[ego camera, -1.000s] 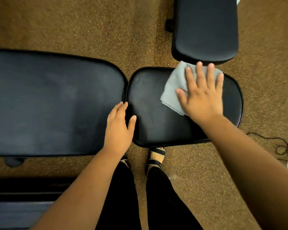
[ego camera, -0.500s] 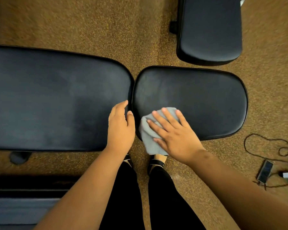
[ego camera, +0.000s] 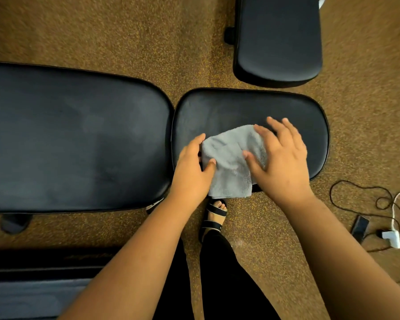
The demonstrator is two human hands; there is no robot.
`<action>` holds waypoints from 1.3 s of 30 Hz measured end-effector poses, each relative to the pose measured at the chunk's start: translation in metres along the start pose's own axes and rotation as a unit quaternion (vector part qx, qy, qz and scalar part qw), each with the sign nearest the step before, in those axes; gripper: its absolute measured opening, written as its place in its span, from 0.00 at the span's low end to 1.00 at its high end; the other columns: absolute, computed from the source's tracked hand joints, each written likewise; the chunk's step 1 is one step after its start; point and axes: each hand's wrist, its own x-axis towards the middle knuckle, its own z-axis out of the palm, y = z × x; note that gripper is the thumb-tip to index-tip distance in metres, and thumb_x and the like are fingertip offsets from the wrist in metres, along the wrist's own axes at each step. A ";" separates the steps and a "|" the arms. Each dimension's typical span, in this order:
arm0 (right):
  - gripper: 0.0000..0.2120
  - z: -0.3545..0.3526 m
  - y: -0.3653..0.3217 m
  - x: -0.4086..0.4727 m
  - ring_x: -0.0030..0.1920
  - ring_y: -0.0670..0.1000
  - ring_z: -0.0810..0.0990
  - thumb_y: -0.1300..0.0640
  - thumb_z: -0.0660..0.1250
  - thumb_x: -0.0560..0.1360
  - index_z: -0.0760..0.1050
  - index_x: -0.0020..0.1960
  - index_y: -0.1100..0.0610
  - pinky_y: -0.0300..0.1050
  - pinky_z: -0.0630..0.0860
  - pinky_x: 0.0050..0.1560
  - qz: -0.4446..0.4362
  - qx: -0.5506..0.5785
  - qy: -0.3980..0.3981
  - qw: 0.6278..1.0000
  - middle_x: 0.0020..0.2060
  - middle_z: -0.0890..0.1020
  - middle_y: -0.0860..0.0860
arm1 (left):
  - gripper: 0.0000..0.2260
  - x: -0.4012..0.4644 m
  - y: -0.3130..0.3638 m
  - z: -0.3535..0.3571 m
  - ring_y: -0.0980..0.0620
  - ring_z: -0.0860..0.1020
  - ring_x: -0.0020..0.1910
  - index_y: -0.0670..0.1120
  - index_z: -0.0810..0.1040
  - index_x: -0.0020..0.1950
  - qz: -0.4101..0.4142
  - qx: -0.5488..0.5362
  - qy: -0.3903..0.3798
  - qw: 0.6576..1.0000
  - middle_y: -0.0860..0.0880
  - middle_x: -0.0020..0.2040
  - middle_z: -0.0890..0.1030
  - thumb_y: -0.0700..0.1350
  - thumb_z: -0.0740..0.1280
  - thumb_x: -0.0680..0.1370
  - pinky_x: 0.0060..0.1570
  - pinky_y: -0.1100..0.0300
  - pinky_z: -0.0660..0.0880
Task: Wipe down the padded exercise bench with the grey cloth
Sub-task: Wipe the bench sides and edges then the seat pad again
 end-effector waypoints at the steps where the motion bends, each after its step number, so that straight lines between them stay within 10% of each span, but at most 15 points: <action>1: 0.23 -0.002 0.003 -0.003 0.73 0.61 0.63 0.45 0.64 0.77 0.73 0.68 0.54 0.59 0.61 0.70 0.027 0.001 0.022 0.999 0.69 0.71 0.56 | 0.27 0.000 0.003 0.000 0.52 0.75 0.62 0.58 0.65 0.73 0.002 0.005 -0.001 1.000 0.54 0.65 0.69 0.45 0.68 0.76 0.62 0.49 0.75; 12: 0.11 0.022 -0.016 0.003 0.50 0.58 0.72 0.48 0.72 0.71 0.81 0.50 0.53 0.50 0.63 0.46 -0.042 -0.059 -0.010 0.997 0.48 0.75 0.52 | 0.13 0.018 0.020 -0.008 0.64 0.71 0.49 0.53 0.78 0.57 -0.008 0.064 -0.001 0.998 0.50 0.59 0.72 0.39 0.58 0.80 0.45 0.83 0.62; 19: 0.06 0.000 -0.015 0.007 0.42 0.55 0.76 0.53 0.68 0.74 0.75 0.49 0.54 0.53 0.72 0.46 -0.015 0.103 -0.004 0.995 0.40 0.79 0.49 | 0.06 0.019 0.015 -0.011 0.57 0.74 0.47 0.54 0.78 0.48 -0.020 0.013 0.000 1.000 0.52 0.53 0.75 0.45 0.63 0.80 0.56 0.59 0.73; 23: 0.06 -0.005 -0.012 0.024 0.38 0.57 0.76 0.54 0.65 0.78 0.72 0.52 0.55 0.54 0.71 0.45 0.011 0.092 0.001 0.996 0.34 0.75 0.48 | 0.09 0.014 0.021 -0.004 0.59 0.77 0.47 0.55 0.74 0.53 -0.021 -0.015 0.015 1.000 0.51 0.57 0.76 0.43 0.69 0.77 0.50 0.66 0.75; 28: 0.19 0.014 -0.004 0.036 0.54 0.61 0.73 0.48 0.65 0.77 0.73 0.64 0.56 0.56 0.67 0.50 0.056 -0.070 0.023 0.996 0.54 0.75 0.57 | 0.18 0.011 0.025 0.013 0.60 0.77 0.41 0.48 0.71 0.59 -0.072 0.004 0.092 0.993 0.52 0.51 0.77 0.49 0.73 0.74 0.46 0.62 0.76; 39: 0.09 0.001 0.008 0.028 0.45 0.58 0.76 0.50 0.62 0.80 0.74 0.53 0.55 0.50 0.60 0.46 0.052 0.045 0.064 0.996 0.42 0.81 0.51 | 0.08 0.013 0.042 0.033 0.54 0.80 0.44 0.49 0.70 0.53 -0.018 -0.043 0.117 0.992 0.51 0.47 0.81 0.48 0.68 0.78 0.48 0.53 0.78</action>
